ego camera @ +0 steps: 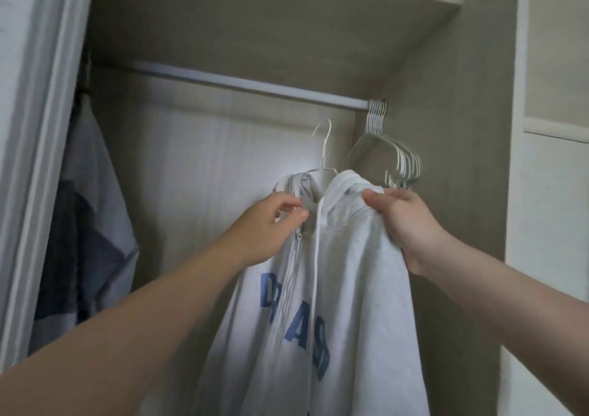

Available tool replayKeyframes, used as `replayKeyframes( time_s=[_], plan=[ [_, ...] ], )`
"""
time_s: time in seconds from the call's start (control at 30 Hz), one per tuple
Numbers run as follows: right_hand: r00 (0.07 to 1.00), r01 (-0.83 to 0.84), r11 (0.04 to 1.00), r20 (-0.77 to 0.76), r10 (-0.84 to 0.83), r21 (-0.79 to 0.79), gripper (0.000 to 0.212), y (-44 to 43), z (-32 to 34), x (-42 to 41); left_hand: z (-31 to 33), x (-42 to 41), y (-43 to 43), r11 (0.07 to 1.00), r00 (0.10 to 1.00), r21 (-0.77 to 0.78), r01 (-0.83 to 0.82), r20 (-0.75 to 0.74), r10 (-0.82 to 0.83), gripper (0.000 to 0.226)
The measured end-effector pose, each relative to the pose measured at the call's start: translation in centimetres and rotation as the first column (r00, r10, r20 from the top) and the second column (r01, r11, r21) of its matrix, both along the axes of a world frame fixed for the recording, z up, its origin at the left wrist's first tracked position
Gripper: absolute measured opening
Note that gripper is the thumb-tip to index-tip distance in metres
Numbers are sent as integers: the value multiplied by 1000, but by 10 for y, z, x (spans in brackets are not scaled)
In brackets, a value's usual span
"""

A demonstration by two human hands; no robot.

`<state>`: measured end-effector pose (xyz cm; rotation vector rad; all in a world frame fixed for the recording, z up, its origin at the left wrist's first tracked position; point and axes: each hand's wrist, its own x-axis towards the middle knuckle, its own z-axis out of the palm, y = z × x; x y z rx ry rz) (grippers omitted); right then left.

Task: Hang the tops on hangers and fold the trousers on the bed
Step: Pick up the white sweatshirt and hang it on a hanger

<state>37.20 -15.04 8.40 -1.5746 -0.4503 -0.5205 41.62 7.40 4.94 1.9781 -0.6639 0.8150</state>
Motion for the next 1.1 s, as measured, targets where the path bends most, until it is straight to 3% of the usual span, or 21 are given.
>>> replayKeyframes(
  time_s=[0.2,0.37,0.47,0.57,0.63,0.73,0.8,0.87,1.1],
  plan=[
    [993,-10,1000,116,6,29,10,49,59,60,20,-10,9,996,998,62,-57,20,56,18],
    [987,-12,995,159,-4,102,22,77,103,109,36,-14,13,951,969,189,-245,43,242,38],
    [988,-18,995,157,2,102,14,87,122,133,44,-10,0,883,930,311,-352,9,368,63],
    [987,-30,993,162,11,114,20,92,140,158,51,8,-21,766,851,410,-495,50,524,71],
    [984,-67,989,173,44,129,11,96,150,171,51,29,-35,679,783,445,-584,90,615,64],
    [987,-88,983,151,64,160,35,102,161,191,47,60,-48,629,730,414,-658,147,667,35],
    [988,-81,988,138,62,131,23,107,165,203,46,73,-48,606,711,411,-681,174,681,23],
    [991,-63,993,123,50,99,12,114,166,210,46,79,-43,596,705,420,-685,175,687,22],
    [988,-125,990,104,118,64,15,138,153,230,39,87,-1,543,674,458,-704,187,715,15]
  ],
)
